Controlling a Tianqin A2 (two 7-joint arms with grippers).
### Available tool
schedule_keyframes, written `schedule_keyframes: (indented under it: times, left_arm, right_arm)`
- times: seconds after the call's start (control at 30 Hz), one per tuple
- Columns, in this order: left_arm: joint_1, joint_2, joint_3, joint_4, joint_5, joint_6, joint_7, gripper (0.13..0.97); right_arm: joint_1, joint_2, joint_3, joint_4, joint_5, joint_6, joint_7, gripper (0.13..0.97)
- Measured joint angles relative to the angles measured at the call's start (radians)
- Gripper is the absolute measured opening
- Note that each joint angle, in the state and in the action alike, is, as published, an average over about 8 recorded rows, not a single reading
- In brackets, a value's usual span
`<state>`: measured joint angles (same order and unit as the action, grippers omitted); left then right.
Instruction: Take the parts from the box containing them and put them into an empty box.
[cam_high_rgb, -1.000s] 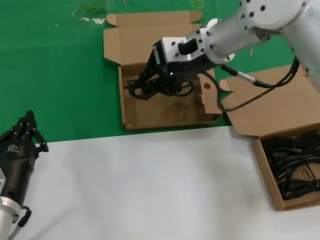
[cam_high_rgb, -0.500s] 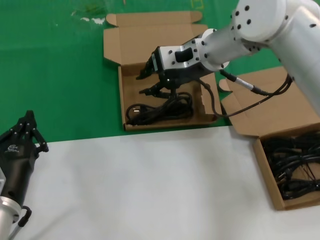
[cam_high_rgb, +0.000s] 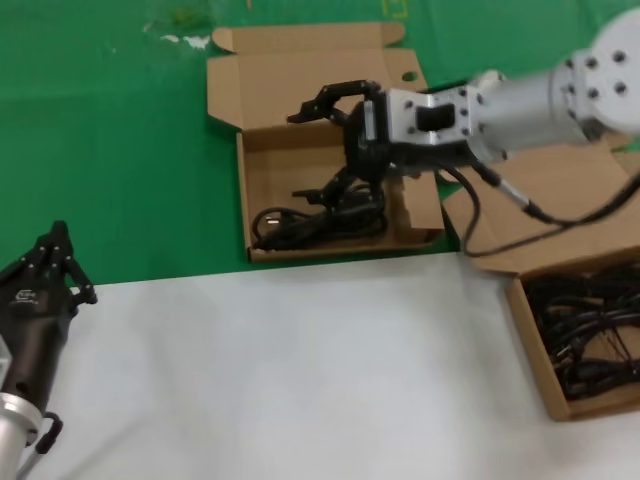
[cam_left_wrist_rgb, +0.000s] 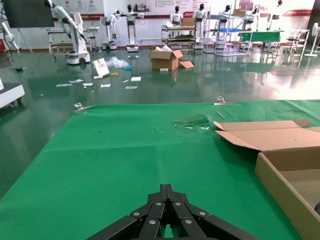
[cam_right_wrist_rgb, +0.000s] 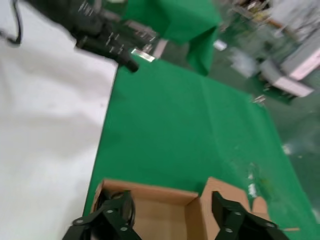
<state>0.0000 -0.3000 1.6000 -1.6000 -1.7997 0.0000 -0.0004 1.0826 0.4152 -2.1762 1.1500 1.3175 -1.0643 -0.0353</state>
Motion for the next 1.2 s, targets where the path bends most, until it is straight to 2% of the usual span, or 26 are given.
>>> schedule_keyframes:
  times: [0.13,0.4,0.43,0.7,0.83,1.0,1.2]
  left_arm:
    - [0.000,0.000,0.000,0.000,0.000,0.000,0.000,0.140]
    - [0.000,0.000,0.000,0.000,0.000,0.000,0.000,0.140]
    - [0.000,0.000,0.000,0.000,0.000,0.000,0.000,0.140]
    - [0.000,0.000,0.000,0.000,0.000,0.000,0.000,0.168]
    - [0.000,0.000,0.000,0.000,0.000,0.000,0.000,0.185]
    - [0.000,0.000,0.000,0.000,0.000,0.000,0.000,0.254]
    - [0.000,0.000,0.000,0.000,0.000,0.000,0.000,0.340]
  right_arm:
    - [-0.052,0.030,0.034,0.059,0.031,0.024,0.007,0.482]
    - [-0.068,0.037,0.045,0.075,0.041,0.034,0.008,0.697]
    - [-0.070,0.036,0.046,0.075,0.042,0.036,0.008,0.697]
    - [-0.125,0.028,0.074,0.096,0.066,0.091,0.009,0.852]
    - [-0.172,0.021,0.099,0.113,0.086,0.140,0.011,0.886]
    - [-0.239,0.011,0.134,0.138,0.115,0.207,0.013,0.942]
    - [-0.320,-0.001,0.176,0.168,0.150,0.289,0.015,0.957]
